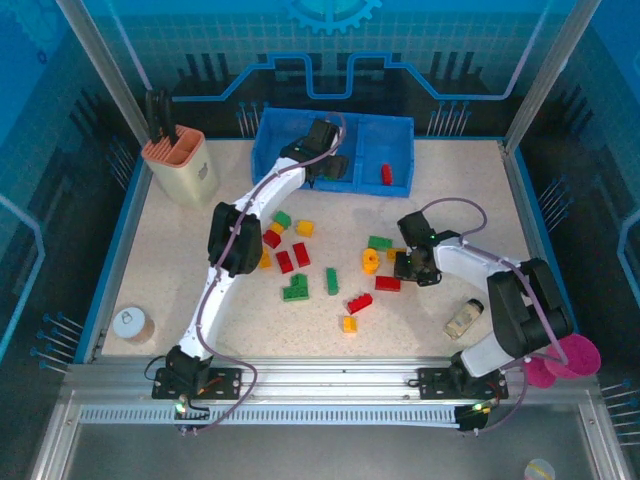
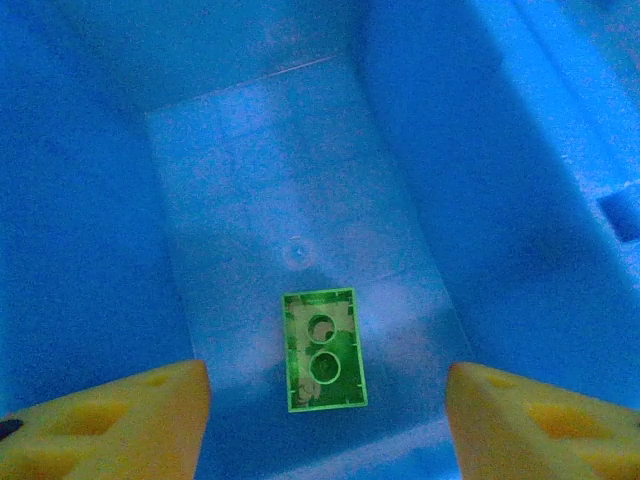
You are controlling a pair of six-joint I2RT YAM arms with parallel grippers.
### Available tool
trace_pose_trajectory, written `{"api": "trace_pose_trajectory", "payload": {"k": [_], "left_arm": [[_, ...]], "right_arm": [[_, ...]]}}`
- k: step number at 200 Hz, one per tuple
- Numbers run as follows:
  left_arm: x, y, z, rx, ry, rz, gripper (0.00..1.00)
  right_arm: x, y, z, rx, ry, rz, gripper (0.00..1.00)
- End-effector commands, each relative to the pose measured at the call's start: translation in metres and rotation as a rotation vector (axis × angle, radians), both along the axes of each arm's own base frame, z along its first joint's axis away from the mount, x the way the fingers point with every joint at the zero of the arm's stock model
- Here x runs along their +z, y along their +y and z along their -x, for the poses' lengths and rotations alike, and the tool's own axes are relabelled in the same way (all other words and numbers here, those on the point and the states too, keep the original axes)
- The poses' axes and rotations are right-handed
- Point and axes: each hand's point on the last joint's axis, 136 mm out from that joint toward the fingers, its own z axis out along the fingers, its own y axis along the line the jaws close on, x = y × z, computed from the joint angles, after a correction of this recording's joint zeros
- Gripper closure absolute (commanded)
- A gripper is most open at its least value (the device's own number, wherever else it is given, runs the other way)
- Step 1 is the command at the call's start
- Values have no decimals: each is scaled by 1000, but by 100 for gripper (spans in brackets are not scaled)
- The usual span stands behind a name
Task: Sort the legos into containers by color
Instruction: Pick up the lego from the middle-right of the table, then place the lego in the container.
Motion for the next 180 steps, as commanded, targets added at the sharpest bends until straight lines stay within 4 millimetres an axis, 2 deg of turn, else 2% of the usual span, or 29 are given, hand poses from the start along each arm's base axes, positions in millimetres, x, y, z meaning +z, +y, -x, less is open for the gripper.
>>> {"api": "trace_pose_trajectory", "payload": {"k": [1, 8, 11, 31, 48, 71, 81, 92, 118, 180], "left_arm": [[86, 5, 8, -24, -115, 27, 33], [98, 6, 12, -31, -128, 29, 32], [103, 7, 14, -34, -135, 31, 32], [139, 11, 30, -53, -169, 49, 31], [163, 17, 50, -68, -184, 69, 29], [183, 27, 78, -80, -192, 96, 27], [185, 35, 90, -71, -187, 92, 26], [183, 53, 100, -16, -180, 75, 21], [174, 91, 135, 75, -127, 112, 20], [159, 153, 237, 179, -79, 24, 16]], "right_arm": [[35, 0, -2, 43, -53, 28, 79], [40, -1, 1, 55, -54, 36, 79], [50, 1, -5, 61, -78, 31, 79], [80, 6, -14, 121, -147, 43, 80], [109, 15, -31, 180, -233, 49, 80], [150, 31, -63, 258, -354, 78, 80], [167, 42, -79, 297, -404, 81, 80], [184, 56, -97, 336, -454, 83, 80], [218, 93, -139, 414, -562, 75, 79], [253, 178, -220, 545, -776, -22, 77]]}}
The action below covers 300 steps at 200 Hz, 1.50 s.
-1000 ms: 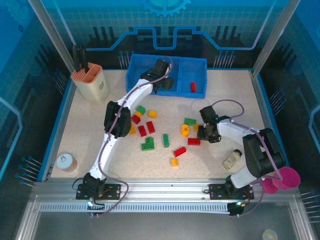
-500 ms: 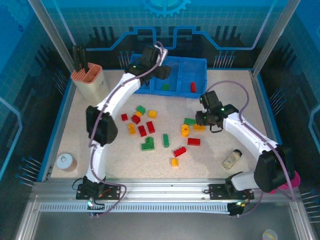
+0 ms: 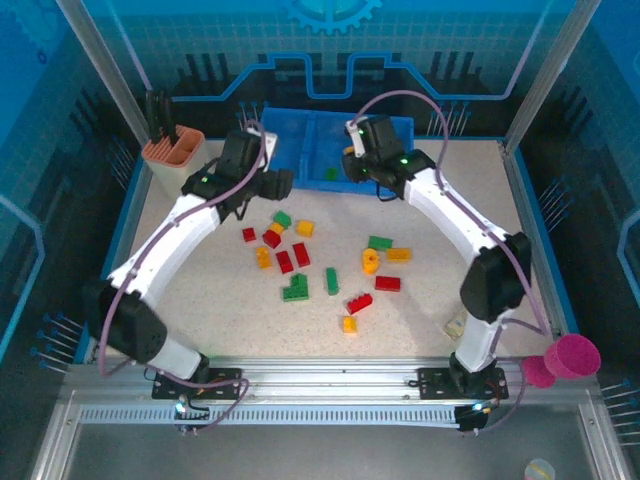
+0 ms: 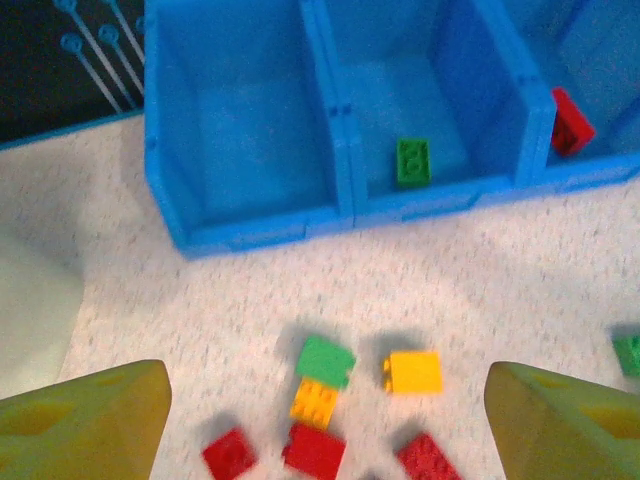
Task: Sort the legos into containers by color
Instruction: Place the lego in the container.
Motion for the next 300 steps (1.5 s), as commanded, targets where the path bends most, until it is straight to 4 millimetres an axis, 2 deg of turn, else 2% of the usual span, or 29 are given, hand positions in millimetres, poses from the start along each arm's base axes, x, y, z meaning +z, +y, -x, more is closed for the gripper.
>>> {"api": "trace_pose_trajectory", "payload": {"k": [1, 26, 59, 84, 87, 91, 113, 135, 176, 205, 217, 237, 257, 280, 300], "left_arm": [[12, 25, 42, 57, -7, -14, 16], [-8, 37, 81, 92, 66, 20, 15], [-57, 40, 115, 162, 216, 108, 15], [-90, 42, 130, 225, 306, 157, 15], [-93, 42, 132, 234, 313, 160, 15], [-97, 44, 134, 246, 321, 162, 15], [-117, 46, 144, 300, 355, 208, 14], [-132, 49, 152, 333, 378, 223, 14], [-144, 50, 150, 349, 404, 203, 12], [-149, 49, 147, 360, 408, 200, 12], [-150, 52, 145, 367, 403, 184, 11], [-152, 54, 141, 374, 396, 169, 10], [-159, 49, 138, 373, 416, 184, 10], [-171, 43, 137, 370, 441, 212, 10], [-184, 40, 134, 370, 462, 214, 11]], "right_arm": [[25, 37, -26, 103, -119, -40, 77], [28, 71, -51, 169, -182, -103, 77], [13, 125, -70, 304, -257, -129, 77], [-12, 157, -77, 405, -283, -119, 75], [-9, 159, -77, 413, -292, -120, 75], [-27, 164, -80, 425, -272, -112, 75], [-56, 179, -90, 467, -263, -75, 75], [-71, 186, -98, 486, -273, -43, 75], [-105, 190, -112, 496, -275, 37, 75], [-121, 189, -113, 500, -276, 97, 68], [-124, 189, -112, 500, -268, 104, 60], [-121, 191, -106, 517, -275, 120, 51], [-103, 192, -96, 535, -290, 122, 46], [-82, 194, -78, 548, -285, 102, 44], [-73, 191, -62, 542, -261, 83, 46]]}}
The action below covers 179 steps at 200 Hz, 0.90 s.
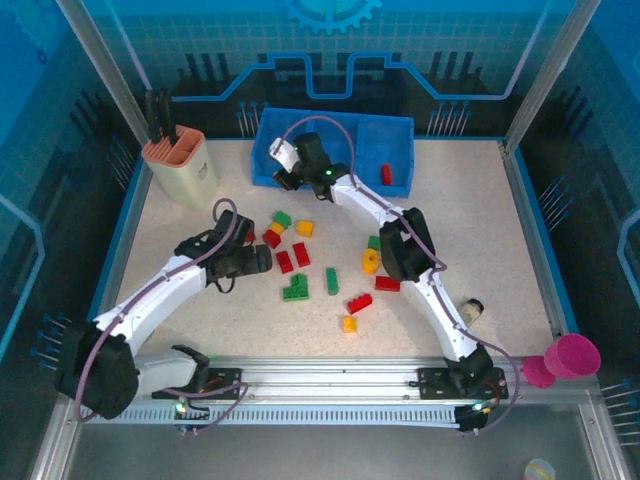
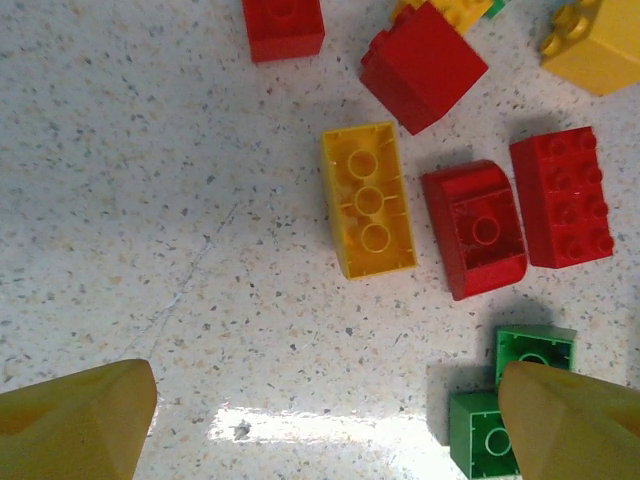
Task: Sort the legos into containers by color
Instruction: Place the lego in the container, then pick up the lego from the center of the table.
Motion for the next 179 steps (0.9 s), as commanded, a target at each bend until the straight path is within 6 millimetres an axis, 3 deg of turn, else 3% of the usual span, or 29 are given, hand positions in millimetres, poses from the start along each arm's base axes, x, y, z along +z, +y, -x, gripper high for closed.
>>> {"api": "trace_pose_trajectory", "payload": {"k": [1, 23, 28, 49, 119, 133, 159, 179], "left_arm": [[-17, -6, -2, 10, 28, 34, 11], [-27, -8, -9, 8, 40, 19, 13], [-28, -8, -11, 8, 39, 17, 13], [-32, -10, -23, 12, 23, 6, 14], [-70, -24, -49, -5, 79, 0, 23], [-74, -26, -53, -10, 89, -3, 29], [-78, -27, -56, -22, 102, -10, 49], [-85, -28, -52, -32, 131, -14, 58]], "right_arm": [[54, 9, 27, 17, -28, -52, 46], [55, 4, 45, -3, 8, -60, 48], [69, 1, 51, -7, 2, -77, 48], [71, -7, 70, -34, 50, -94, 48], [36, -76, 133, -220, 249, -59, 47], [27, -88, 149, -248, 308, -46, 47], [12, -113, 181, -300, 398, -20, 47], [6, -135, 201, -358, 439, 2, 47]]}}
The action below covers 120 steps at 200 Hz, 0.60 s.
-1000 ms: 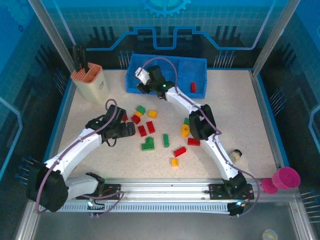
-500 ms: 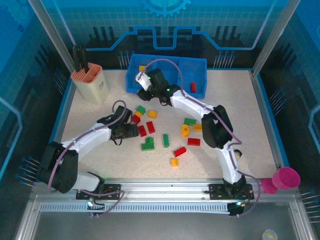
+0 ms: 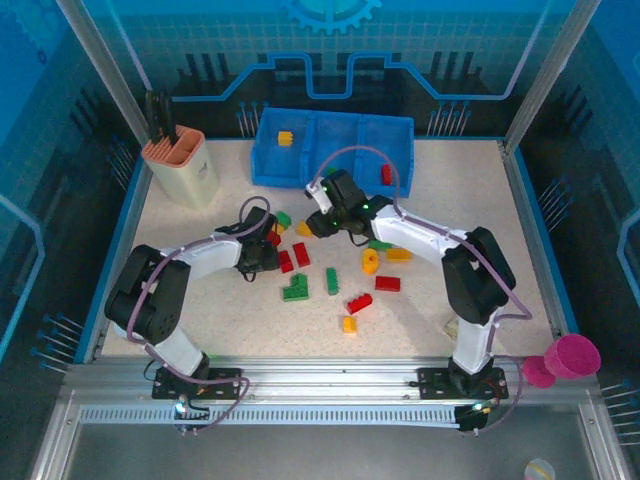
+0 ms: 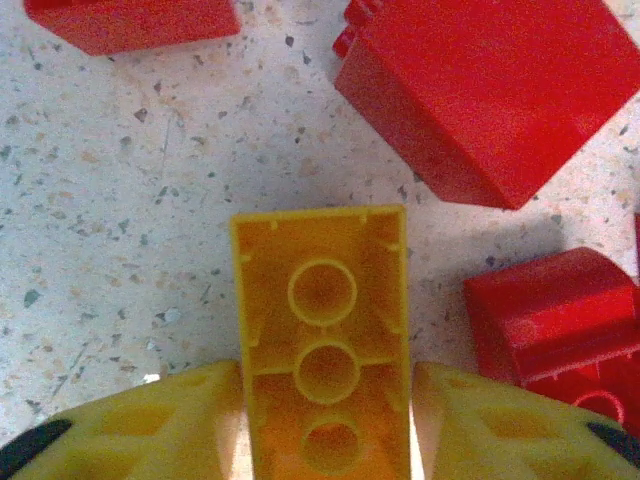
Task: Sort the legos into containers by color
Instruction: Pick up the lego from the center of the table.
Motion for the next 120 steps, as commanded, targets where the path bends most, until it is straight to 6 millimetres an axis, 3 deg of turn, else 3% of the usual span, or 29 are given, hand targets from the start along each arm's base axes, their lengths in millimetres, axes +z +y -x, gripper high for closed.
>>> {"api": "trace_pose_trajectory", "payload": {"k": [1, 28, 53, 95, 120], "left_arm": [[-2, -6, -4, -22, 13, 15, 58], [-9, -5, 2, -26, 39, 15, 68], [0, -5, 2, -38, 29, 13, 73], [58, -9, -23, -100, -77, -11, 74], [100, -16, -50, -146, -168, -23, 74]], "right_arm": [[7, -27, 26, -93, 60, 8, 47], [3, -52, 47, -155, 112, 51, 46], [-5, -69, 67, -214, 185, 61, 45], [-13, -93, 108, -299, 251, 53, 43], [-16, -127, 133, -414, 279, 109, 42]]}}
